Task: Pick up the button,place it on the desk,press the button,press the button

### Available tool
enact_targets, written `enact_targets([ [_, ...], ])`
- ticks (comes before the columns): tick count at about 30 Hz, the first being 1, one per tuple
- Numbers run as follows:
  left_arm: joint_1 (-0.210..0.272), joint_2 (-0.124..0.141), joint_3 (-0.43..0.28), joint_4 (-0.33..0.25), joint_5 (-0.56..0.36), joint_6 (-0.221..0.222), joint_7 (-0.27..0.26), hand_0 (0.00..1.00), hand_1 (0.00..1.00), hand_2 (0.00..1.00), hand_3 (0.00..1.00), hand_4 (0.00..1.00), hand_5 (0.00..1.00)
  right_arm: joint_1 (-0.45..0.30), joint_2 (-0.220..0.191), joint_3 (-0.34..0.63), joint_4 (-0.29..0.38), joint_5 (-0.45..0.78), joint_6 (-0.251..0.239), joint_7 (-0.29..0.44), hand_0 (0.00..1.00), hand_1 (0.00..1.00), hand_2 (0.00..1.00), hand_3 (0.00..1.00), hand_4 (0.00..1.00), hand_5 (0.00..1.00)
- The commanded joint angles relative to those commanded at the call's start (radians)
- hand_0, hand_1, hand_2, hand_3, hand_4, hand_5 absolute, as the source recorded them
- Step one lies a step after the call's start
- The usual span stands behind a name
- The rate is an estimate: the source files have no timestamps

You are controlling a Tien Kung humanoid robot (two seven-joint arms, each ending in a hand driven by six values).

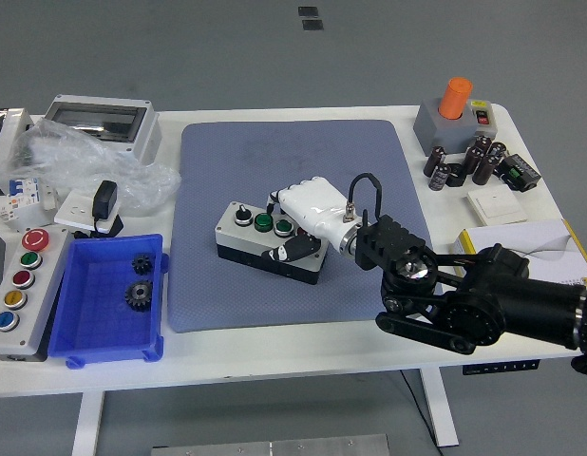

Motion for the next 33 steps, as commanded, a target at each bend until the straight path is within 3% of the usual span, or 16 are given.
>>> enact_targets([
  [4, -0.001, 0.001, 0.003, 0.0, -0.002, -0.001, -0.001, 0.605, 0.625, 0.598, 0.617, 0.591, 0.48, 0.005, -0.017, 0.013, 0.002, 0.004, 0.007, 0.034, 0.464, 0.462, 0.373, 0.336, 0.575, 0.002],
  [14, -0.005, 0.002, 0.015, 0.001, -0.012, -0.008, -0.007, 0.605, 0.625, 0.598, 0.617, 0.59, 0.486, 0.006, -0.03, 0.088, 0.01, 0.039, 0.086, 0.103, 0.489, 0.496, 0.396, 0.344, 0.593, 0.002],
  [15, -0.005, 0.001, 0.017, 0.002, -0.014, -0.009, -0.008, 0.604, 0.625, 0.598, 0.616, 0.581, 0.493, 0.005, -0.03, 0.093, 0.011, 0.039, 0.092, 0.105, 0.508, 0.584, 0.649, 0.651, 0.701, 0.139],
  [21, -0.005, 0.001, 0.037, 0.003, -0.037, -0.018, -0.016, 0.604, 0.625, 0.598, 0.616, 0.581, 0.493, 0.005, -0.038, 0.116, 0.03, 0.04, 0.136, 0.103, 0.508, 0.584, 0.649, 0.651, 0.701, 0.139],
  [22, -0.006, 0.001, 0.039, 0.004, -0.04, -0.019, -0.018, 0.604, 0.625, 0.598, 0.616, 0.571, 0.5, 0.005, -0.043, 0.125, 0.04, 0.043, 0.146, 0.1, 0.578, 0.659, 0.757, 0.875, 0.843, 0.156],
  [27, -0.008, 0.0, 0.044, 0.004, -0.047, -0.025, -0.027, 0.604, 0.625, 0.598, 0.616, 0.571, 0.5, 0.004, -0.073, 0.176, 0.093, 0.091, 0.173, 0.099, 0.578, 0.659, 0.757, 0.875, 0.843, 0.156],
  [28, -0.008, -0.001, 0.044, 0.004, -0.048, -0.026, -0.028, 0.604, 0.625, 0.597, 0.614, 0.56, 0.499, 0.003, -0.083, 0.193, 0.108, 0.117, 0.181, 0.103, 0.716, 0.732, 0.891, 0.998, 0.998, 0.472],
  [33, -0.008, -0.001, 0.047, 0.004, -0.052, -0.027, -0.029, 0.604, 0.625, 0.597, 0.614, 0.56, 0.499, -0.003, -0.108, 0.234, 0.143, 0.231, 0.228, 0.099, 0.716, 0.732, 0.891, 0.998, 0.998, 0.472],
])
